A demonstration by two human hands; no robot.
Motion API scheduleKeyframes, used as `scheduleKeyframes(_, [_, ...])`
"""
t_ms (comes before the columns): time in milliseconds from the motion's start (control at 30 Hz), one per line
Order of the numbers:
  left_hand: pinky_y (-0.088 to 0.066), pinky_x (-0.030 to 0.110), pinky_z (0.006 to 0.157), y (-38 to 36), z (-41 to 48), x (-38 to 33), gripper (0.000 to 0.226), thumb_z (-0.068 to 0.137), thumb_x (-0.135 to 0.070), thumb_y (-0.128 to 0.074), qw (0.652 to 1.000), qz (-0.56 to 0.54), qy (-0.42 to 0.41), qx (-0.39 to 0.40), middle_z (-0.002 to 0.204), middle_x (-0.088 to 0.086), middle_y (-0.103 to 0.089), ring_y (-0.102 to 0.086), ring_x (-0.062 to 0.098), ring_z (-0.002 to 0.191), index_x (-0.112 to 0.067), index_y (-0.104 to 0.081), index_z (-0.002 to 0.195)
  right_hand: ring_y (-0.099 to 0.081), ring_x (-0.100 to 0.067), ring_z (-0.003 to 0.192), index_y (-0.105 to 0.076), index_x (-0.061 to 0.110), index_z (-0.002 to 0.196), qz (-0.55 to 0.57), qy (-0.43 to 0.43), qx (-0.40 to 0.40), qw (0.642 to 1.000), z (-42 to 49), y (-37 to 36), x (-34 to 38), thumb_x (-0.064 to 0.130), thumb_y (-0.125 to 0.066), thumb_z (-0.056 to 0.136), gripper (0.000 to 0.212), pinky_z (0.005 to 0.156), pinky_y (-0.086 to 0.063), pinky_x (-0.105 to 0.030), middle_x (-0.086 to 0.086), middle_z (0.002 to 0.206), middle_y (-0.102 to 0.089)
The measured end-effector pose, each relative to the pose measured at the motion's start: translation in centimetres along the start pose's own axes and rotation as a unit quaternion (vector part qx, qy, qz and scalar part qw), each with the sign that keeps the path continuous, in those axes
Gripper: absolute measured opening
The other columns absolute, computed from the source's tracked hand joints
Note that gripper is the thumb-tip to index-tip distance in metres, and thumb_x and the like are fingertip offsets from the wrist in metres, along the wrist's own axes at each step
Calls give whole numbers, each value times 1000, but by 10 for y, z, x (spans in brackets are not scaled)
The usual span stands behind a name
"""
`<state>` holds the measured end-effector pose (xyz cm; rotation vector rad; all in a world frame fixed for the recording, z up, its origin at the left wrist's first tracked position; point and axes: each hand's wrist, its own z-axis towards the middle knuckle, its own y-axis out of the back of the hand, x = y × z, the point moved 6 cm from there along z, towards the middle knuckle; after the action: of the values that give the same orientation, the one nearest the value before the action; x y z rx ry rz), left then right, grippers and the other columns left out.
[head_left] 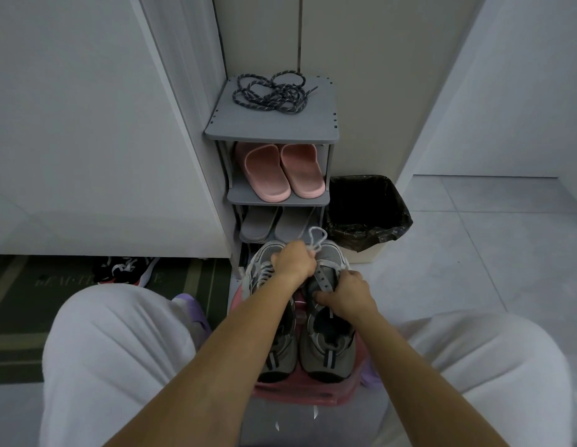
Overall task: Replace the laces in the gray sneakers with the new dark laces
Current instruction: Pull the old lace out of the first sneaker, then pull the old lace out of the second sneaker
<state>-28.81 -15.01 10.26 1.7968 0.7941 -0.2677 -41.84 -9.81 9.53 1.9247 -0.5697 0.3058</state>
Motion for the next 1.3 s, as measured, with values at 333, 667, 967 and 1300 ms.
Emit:
scheduleKeyframes(333, [-35, 28, 68, 62, 12, -6, 16, 97, -20, -47, 993, -91, -79, -13, 89, 7, -52, -49, 23, 81, -5, -54, 98, -47, -29, 112, -49, 8, 120, -37, 7, 20, 999, 3, 0, -2, 54, -67, 74, 68, 89, -46, -38, -11, 122, -46])
scheduleKeyframes(667, [-47, 35, 71, 178, -47, -71, 6, 95, -14, -53, 963, -86, -254, 27, 78, 2, -56, -53, 19, 78, -14, -54, 89, -44, -28, 129, -34, 15, 144, 164, 137, -50, 976, 11, 94, 87, 30, -71, 82, 74, 103, -39, -36, -15, 142, -43])
scheduleKeyframes(967, [-40, 11, 61, 267, -104, -93, 23, 98, -7, -44, 907, -261, -329, -18, 72, -2, -49, -48, 3, 63, -19, -49, 80, -52, -20, 76, -56, 9, 70, 133, 163, -21, 977, -8, 82, 121, 16, -62, 88, 20, 70, -41, -27, -9, 73, -56])
scheduleKeyframes(1300, [-40, 25, 62, 240, -93, -67, 23, 96, -12, -51, 955, -131, -265, -27, 71, -2, -50, -49, 14, 68, -22, -46, 75, -61, -5, 50, -62, 2, 95, 369, 109, -65, 921, -27, 135, 86, 5, -59, 90, 7, 49, -51, -12, -13, 78, -64])
